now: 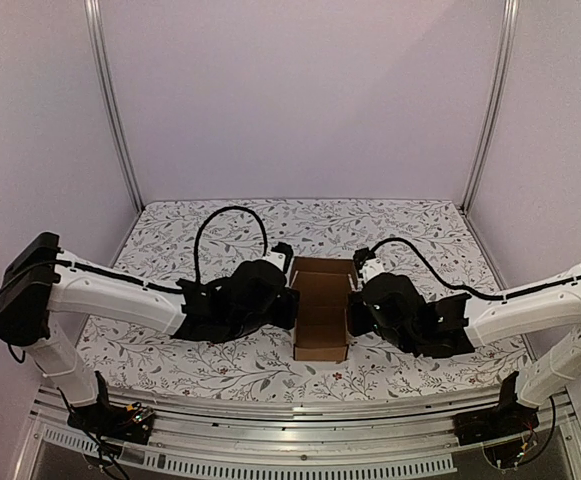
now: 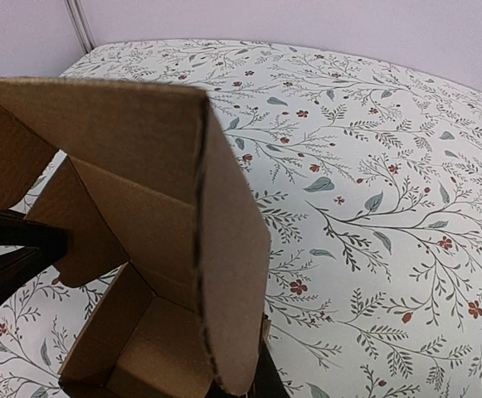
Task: Fold the paper box
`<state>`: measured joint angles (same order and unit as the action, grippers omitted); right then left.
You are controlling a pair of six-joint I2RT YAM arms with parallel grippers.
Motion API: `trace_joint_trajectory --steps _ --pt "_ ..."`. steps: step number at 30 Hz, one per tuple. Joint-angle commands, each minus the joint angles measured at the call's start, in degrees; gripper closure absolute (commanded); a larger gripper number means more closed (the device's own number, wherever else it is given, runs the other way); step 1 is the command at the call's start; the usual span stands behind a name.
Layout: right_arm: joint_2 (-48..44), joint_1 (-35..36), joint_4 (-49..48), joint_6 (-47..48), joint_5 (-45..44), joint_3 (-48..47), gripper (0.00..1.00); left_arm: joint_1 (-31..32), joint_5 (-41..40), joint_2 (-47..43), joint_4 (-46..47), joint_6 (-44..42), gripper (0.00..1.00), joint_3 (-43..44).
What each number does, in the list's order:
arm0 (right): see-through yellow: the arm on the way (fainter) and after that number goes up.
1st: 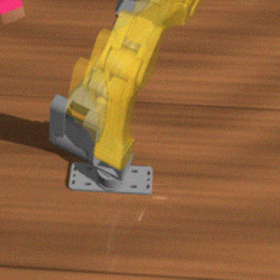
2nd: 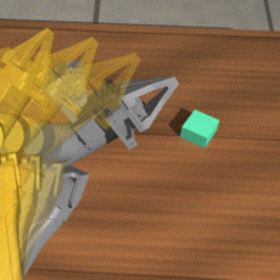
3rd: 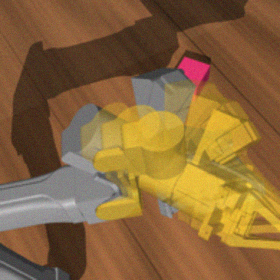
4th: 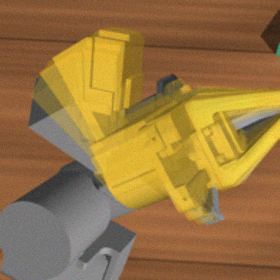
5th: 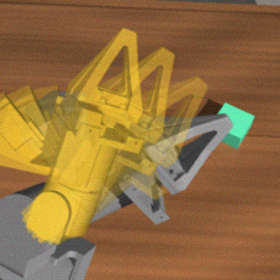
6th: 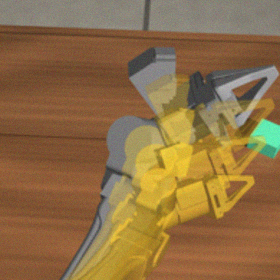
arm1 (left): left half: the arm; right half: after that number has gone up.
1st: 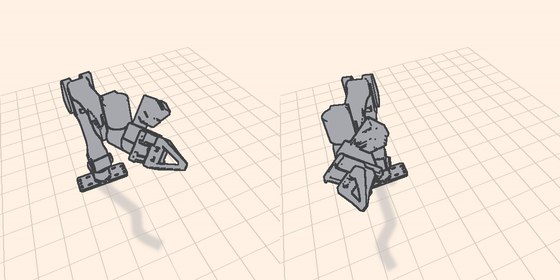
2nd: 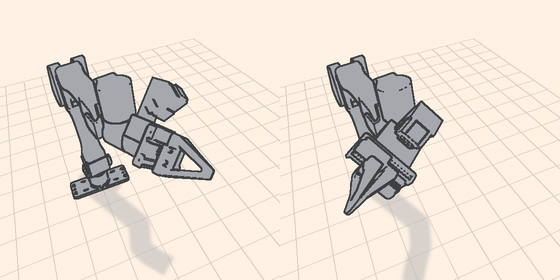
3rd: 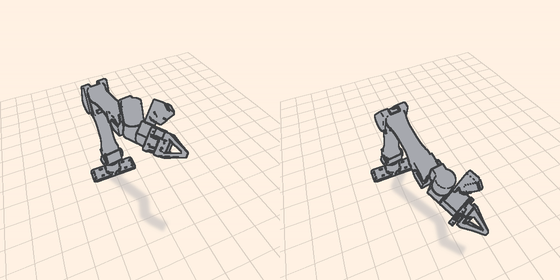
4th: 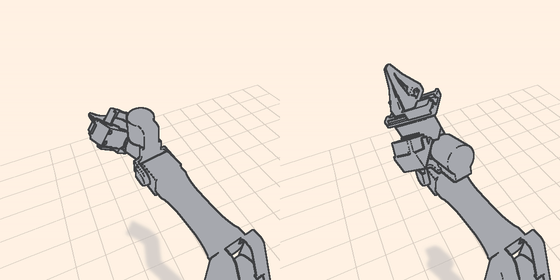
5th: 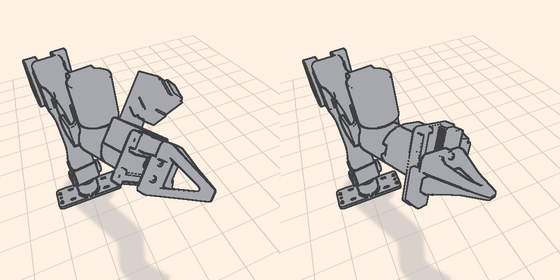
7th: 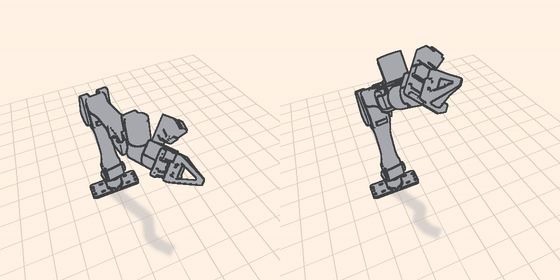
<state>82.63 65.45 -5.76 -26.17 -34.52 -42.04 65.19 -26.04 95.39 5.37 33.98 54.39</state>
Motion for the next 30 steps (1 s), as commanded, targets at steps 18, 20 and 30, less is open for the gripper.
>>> trace_joint_trajectory --steps 18,20,30 --pt "8.05 4.96 -6.02 -3.39 -5.82 -0.45 1.0 5.12 -2.11 6.18 1.94 4.62 1.0 2.47" --pt "8.16 4.98 -5.95 -3.91 -5.88 -0.14 1.0 5.21 -2.08 6.44 1.36 4.7 1.0 2.94" --pt "9.19 5.18 -5.49 -3.59 -5.77 0.11 1.0 5.26 -2.33 6.87 -3.99 3.5 1.0 7.41"
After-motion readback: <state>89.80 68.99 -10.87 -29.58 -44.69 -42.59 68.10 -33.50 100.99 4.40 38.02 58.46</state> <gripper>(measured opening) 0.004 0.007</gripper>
